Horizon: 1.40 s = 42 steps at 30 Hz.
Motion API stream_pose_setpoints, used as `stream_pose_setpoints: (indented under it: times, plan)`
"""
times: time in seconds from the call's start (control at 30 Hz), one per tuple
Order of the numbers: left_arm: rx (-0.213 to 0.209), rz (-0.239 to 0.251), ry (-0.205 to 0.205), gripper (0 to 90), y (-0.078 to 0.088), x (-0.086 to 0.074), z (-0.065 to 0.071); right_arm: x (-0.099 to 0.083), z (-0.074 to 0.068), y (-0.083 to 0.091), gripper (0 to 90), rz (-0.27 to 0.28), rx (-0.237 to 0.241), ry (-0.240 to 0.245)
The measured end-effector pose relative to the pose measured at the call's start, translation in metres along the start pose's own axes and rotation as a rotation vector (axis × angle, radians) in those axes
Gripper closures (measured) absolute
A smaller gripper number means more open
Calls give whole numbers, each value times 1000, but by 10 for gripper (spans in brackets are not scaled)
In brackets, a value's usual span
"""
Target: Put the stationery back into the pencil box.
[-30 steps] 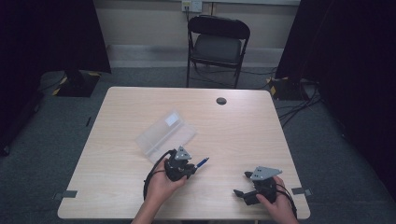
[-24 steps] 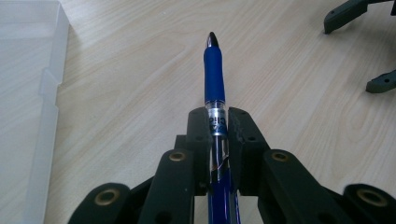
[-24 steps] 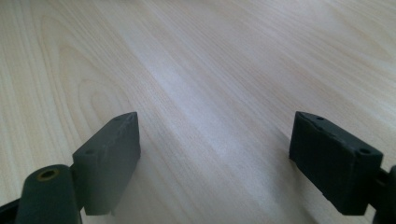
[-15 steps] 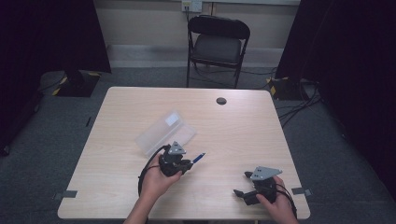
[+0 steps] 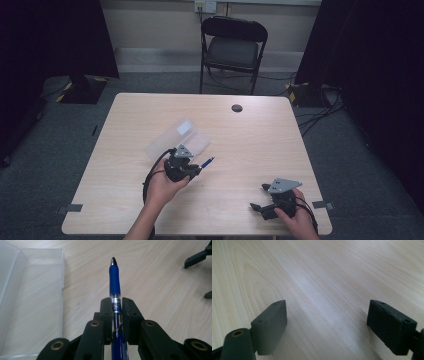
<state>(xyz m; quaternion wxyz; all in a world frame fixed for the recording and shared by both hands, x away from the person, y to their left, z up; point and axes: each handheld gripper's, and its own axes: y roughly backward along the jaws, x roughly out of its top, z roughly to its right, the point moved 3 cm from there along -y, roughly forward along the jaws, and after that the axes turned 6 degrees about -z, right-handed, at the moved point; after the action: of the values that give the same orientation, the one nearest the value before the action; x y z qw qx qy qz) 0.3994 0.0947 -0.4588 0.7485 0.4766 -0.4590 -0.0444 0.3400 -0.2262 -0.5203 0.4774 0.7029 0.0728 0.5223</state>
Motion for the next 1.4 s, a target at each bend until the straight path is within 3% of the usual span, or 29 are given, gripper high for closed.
stream_pose_setpoints:
  times: [0.13, 0.17, 0.23, 0.43, 0.63, 0.7, 0.77, 0.93, 1.0, 1.13, 1.23, 1.4]
  plan:
    - [17, -15, -12, 798, 2, 2, -5, 0, 0, 0, 156, -2, -2, 0]
    - [20, 4, 7, 797, 0, 2, -5, 0, 0, 0, 156, 0, -1, 0]
    - [24, -12, -1, 797, 1, 3, -7, 0, 0, 0, 156, 0, 0, 0]
    - [49, 16, 17, 797, 2, 7, -16, 0, 0, 0, 156, 0, 0, 0]
    - [78, 7, 17, 797, 3, 6, -25, 0, 0, 0, 156, 0, 0, -1]
    - [71, 19, 31, 797, 1, 6, -26, 0, 0, 0, 156, 0, 0, -1]
    - [83, 17, 15, 797, 2, 6, -30, 0, 0, 0, 156, 0, 0, 0]
    - [85, 26, 22, 797, 3, 6, -34, 0, 0, 0, 156, 0, 0, 0]
    - [89, 33, 47, 797, 4, 7, -35, 0, 0, 0, 156, 0, 0, 0]
    - [111, 12, 8, 797, 5, 8, -40, 0, 0, 0, 156, 0, 0, 0]
    - [104, 30, 47, 797, 3, 9, -41, 0, 0, 0, 156, 0, 0, 0]
    - [107, 22, 41, 797, 3, 11, -45, 0, 0, 0, 156, 0, 0, 0]
